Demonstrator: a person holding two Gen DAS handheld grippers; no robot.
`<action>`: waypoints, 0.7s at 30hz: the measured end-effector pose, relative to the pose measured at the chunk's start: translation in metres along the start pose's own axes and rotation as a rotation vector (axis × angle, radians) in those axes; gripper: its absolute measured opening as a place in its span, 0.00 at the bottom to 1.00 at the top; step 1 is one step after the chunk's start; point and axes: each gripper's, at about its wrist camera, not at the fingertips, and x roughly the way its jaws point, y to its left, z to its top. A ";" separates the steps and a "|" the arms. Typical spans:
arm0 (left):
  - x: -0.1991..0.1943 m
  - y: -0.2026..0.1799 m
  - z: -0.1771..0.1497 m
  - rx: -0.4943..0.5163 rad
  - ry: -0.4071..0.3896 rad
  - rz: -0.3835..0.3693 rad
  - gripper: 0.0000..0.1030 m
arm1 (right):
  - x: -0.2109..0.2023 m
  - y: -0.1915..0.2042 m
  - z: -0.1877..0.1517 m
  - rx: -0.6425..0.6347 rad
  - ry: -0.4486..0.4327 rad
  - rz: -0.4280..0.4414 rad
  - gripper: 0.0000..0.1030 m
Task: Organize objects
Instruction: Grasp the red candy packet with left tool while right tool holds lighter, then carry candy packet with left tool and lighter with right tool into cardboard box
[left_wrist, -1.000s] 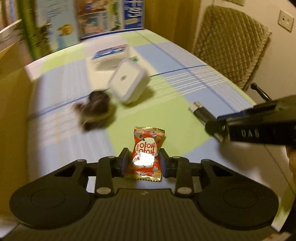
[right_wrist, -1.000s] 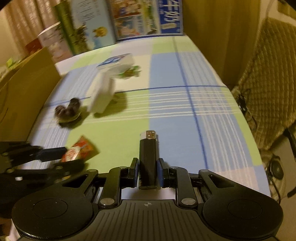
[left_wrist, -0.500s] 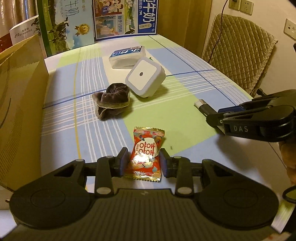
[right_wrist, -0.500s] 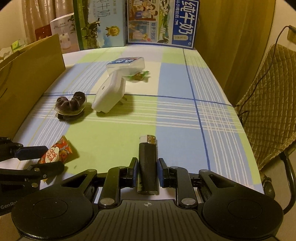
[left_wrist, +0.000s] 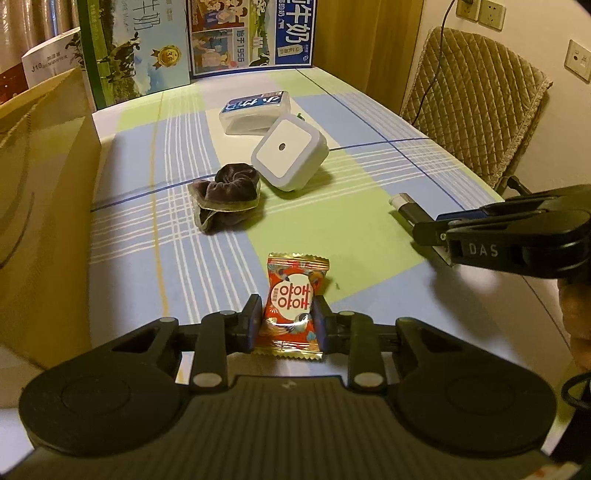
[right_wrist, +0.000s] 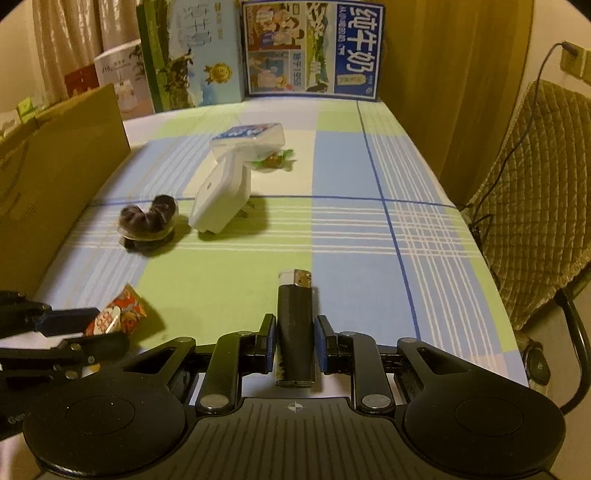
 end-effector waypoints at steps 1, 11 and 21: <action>-0.004 0.000 -0.001 -0.007 -0.001 0.000 0.23 | -0.005 0.001 -0.001 0.010 -0.003 0.008 0.18; -0.065 0.004 -0.003 -0.062 -0.044 0.019 0.24 | -0.070 0.026 -0.016 0.068 -0.028 0.054 0.18; -0.139 0.032 0.000 -0.107 -0.139 0.089 0.24 | -0.127 0.077 -0.001 0.018 -0.115 0.140 0.18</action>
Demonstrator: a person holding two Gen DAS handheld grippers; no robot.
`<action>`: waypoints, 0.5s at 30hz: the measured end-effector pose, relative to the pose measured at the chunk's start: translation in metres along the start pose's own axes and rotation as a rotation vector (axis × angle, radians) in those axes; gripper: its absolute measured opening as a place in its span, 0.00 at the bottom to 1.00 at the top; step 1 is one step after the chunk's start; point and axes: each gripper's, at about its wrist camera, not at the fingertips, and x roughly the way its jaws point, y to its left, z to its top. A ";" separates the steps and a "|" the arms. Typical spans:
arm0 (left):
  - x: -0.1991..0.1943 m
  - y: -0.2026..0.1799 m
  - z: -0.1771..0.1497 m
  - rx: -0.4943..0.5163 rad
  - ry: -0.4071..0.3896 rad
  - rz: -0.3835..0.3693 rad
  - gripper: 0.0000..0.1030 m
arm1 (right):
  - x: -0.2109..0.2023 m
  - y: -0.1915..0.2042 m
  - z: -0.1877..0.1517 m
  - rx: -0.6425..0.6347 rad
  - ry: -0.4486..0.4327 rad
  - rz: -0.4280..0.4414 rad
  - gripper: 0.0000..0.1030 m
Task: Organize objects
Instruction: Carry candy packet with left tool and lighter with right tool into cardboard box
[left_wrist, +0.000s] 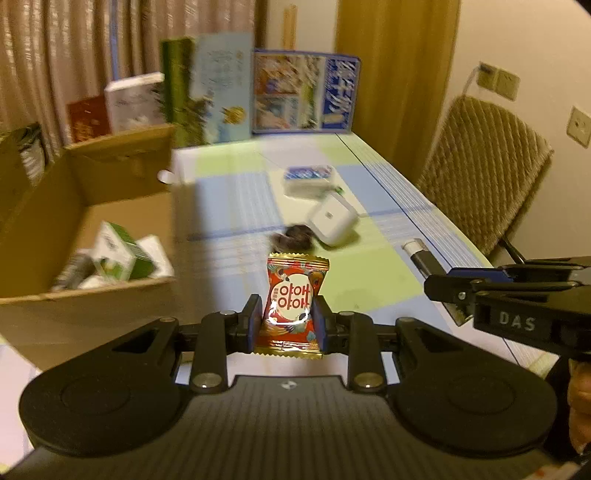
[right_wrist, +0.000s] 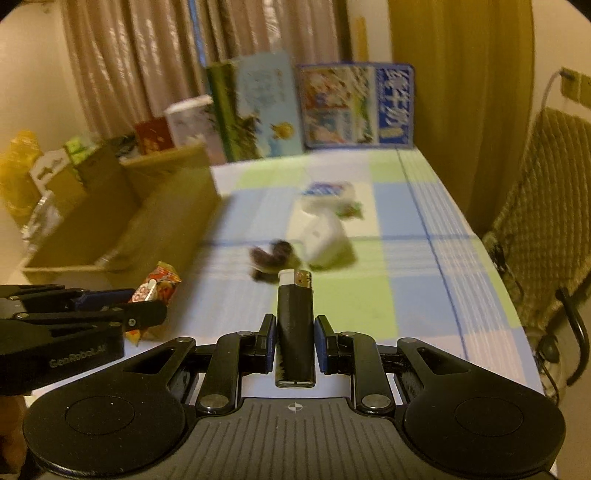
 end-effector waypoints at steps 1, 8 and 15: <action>-0.006 0.005 0.001 -0.006 -0.007 0.009 0.24 | -0.003 0.006 0.003 -0.007 -0.010 0.011 0.18; -0.040 0.045 0.009 -0.035 -0.036 0.077 0.24 | -0.010 0.054 0.022 -0.065 -0.043 0.092 0.18; -0.066 0.081 0.016 -0.071 -0.064 0.131 0.24 | -0.003 0.092 0.033 -0.112 -0.050 0.145 0.18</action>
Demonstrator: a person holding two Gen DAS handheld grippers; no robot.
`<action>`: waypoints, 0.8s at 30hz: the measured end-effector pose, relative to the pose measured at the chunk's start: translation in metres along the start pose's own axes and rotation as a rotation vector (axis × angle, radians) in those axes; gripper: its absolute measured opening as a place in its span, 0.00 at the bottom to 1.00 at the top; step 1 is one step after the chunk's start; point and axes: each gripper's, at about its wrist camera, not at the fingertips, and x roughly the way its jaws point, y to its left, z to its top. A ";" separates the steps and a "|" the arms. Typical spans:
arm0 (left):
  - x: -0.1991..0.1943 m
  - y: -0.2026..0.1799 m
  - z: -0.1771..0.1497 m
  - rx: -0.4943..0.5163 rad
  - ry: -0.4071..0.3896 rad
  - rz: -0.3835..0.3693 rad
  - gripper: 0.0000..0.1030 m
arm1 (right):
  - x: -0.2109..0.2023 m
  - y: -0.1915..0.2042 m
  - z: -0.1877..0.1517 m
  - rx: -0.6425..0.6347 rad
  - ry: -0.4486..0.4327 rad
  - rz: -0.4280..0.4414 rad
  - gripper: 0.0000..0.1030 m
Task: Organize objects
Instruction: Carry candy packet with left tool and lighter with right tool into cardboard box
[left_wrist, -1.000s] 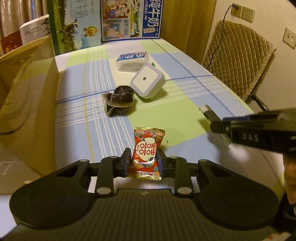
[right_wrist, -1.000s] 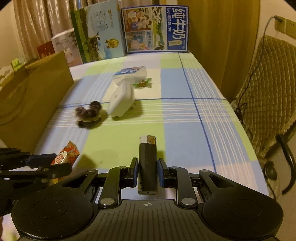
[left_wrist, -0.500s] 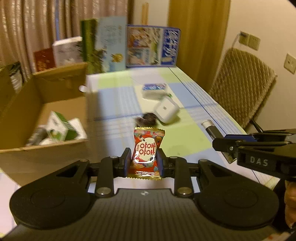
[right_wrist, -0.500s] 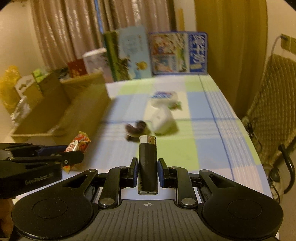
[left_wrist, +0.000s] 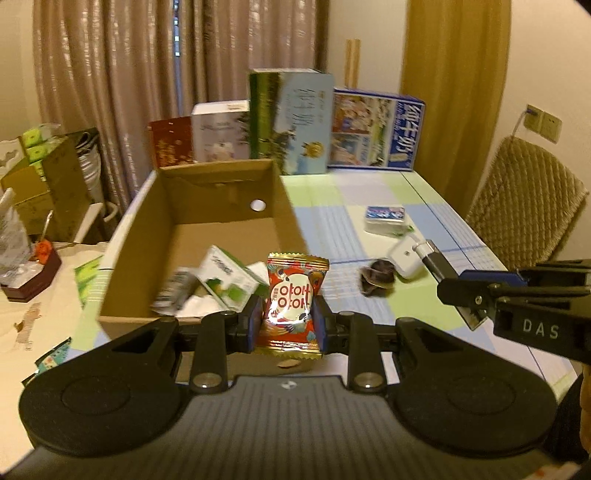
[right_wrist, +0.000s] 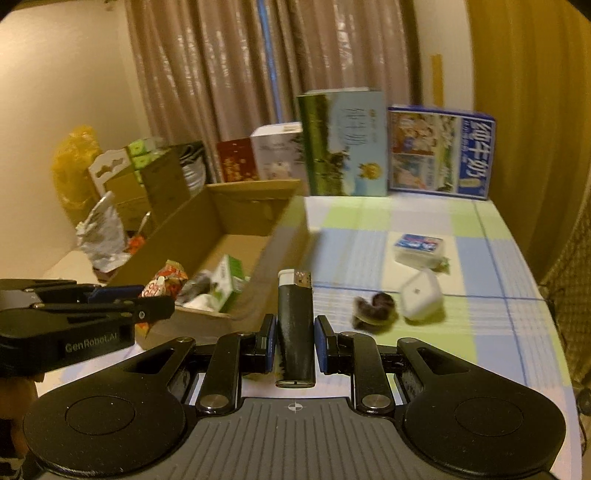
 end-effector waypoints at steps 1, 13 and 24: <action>-0.002 0.004 0.001 -0.004 -0.003 0.006 0.24 | 0.001 0.004 0.001 -0.007 0.000 0.006 0.18; -0.010 0.037 0.004 -0.024 -0.015 0.029 0.24 | 0.023 0.037 0.014 -0.047 0.012 0.058 0.18; 0.012 0.085 0.026 -0.054 -0.008 0.044 0.24 | 0.064 0.048 0.050 -0.030 0.016 0.104 0.18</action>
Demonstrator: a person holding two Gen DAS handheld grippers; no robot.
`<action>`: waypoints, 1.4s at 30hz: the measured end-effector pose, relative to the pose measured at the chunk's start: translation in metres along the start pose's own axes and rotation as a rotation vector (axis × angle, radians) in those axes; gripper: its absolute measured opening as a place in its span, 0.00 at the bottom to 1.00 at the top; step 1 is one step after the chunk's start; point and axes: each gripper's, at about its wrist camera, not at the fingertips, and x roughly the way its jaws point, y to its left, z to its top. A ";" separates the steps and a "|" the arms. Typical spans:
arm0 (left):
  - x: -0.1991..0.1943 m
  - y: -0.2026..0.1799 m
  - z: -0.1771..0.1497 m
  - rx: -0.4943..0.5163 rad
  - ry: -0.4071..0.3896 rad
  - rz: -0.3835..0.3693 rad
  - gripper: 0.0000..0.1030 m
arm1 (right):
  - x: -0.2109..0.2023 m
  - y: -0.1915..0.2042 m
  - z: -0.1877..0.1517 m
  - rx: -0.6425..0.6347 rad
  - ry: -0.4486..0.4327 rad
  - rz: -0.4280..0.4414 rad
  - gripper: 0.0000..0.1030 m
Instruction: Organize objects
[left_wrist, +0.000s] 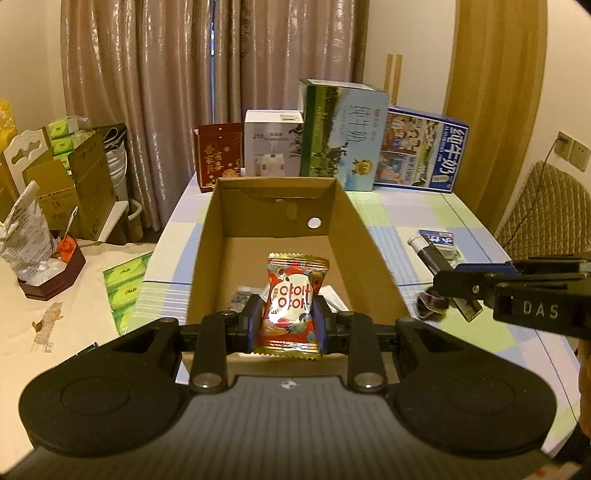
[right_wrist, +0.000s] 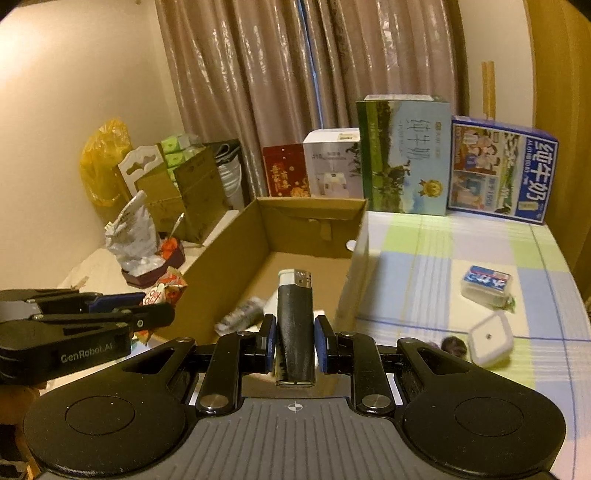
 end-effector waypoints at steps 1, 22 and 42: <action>0.004 0.003 0.002 0.002 0.003 0.001 0.24 | 0.004 0.000 0.003 0.007 0.003 0.005 0.18; 0.065 0.041 0.013 -0.045 0.026 0.013 0.36 | 0.067 -0.012 0.022 0.075 0.057 0.027 0.18; 0.026 0.052 -0.011 -0.123 0.013 0.045 0.56 | 0.067 -0.014 0.016 0.161 0.067 0.094 0.46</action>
